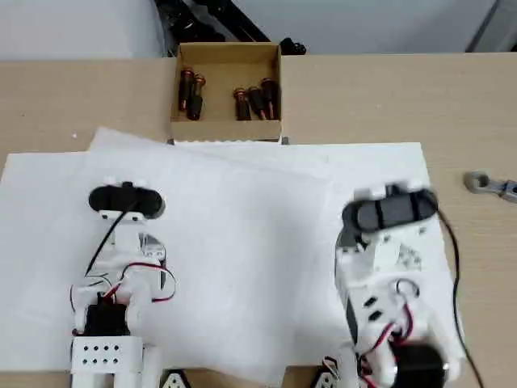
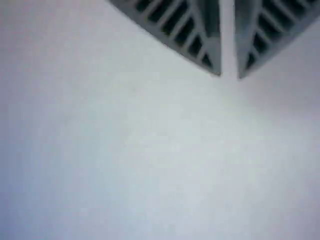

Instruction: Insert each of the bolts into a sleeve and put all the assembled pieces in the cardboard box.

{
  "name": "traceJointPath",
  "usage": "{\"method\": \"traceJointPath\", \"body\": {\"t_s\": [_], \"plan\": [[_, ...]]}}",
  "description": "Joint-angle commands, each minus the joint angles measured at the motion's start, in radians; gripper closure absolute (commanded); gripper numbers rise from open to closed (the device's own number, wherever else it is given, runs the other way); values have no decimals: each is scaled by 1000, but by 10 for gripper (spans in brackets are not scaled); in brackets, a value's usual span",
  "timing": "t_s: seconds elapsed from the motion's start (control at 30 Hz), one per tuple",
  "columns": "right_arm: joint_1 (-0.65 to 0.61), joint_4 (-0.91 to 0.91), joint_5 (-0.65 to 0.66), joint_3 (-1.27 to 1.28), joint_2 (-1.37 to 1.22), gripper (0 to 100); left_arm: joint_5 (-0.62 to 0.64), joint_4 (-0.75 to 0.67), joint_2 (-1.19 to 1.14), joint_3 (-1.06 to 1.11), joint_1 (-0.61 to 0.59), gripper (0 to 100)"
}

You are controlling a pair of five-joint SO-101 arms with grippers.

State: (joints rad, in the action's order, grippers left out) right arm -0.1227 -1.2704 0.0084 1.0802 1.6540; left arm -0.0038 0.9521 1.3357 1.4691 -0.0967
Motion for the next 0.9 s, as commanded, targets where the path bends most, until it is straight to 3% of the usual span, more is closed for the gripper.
{"method": "traceJointPath", "body": {"t_s": [0.0,0.2,0.37,0.6,0.87], "plan": [[12,31,18,152,180,995,-5,-26,6,22,-6,995],[12,79,172,232,119,995,0,-31,6,25,-2,995],[12,85,299,443,160,995,0,-29,6,25,-2,995],[13,229,308,577,160,991,0,-29,6,25,-2,995],[7,246,310,582,160,991,-3,-31,6,25,-3,995]]}}
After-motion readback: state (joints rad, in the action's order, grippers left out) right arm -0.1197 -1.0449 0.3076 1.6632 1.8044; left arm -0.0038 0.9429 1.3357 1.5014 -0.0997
